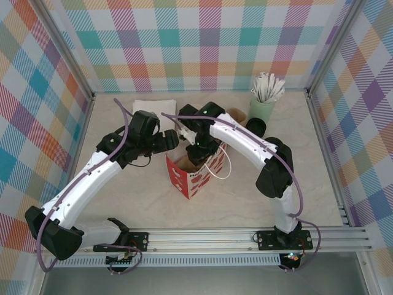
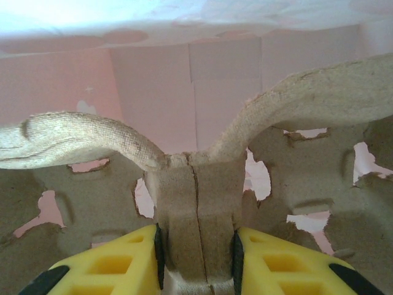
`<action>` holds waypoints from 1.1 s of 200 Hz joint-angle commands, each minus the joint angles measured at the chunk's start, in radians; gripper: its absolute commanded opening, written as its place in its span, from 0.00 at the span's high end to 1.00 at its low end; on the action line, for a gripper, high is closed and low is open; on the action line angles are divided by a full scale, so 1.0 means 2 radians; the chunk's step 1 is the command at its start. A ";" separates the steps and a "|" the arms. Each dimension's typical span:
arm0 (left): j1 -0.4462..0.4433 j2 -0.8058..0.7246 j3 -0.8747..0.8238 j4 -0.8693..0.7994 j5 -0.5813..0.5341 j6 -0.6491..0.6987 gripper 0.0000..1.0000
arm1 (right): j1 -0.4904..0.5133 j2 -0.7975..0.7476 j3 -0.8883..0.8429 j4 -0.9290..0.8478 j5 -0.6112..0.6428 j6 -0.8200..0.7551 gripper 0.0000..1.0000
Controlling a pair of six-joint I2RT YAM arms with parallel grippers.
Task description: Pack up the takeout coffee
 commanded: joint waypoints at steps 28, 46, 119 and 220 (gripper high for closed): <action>0.006 -0.015 0.000 0.008 0.000 -0.003 0.11 | 0.003 0.013 -0.020 -0.009 0.012 -0.005 0.66; 0.005 -0.015 0.001 0.007 0.001 -0.002 0.11 | 0.003 0.016 -0.029 -0.004 0.014 -0.009 0.66; 0.005 -0.049 0.012 -0.012 0.001 -0.006 0.11 | 0.003 0.022 -0.057 0.016 0.018 -0.020 0.66; 0.005 -0.109 0.021 -0.052 -0.030 -0.002 0.10 | 0.003 0.022 -0.053 0.014 0.018 -0.027 0.58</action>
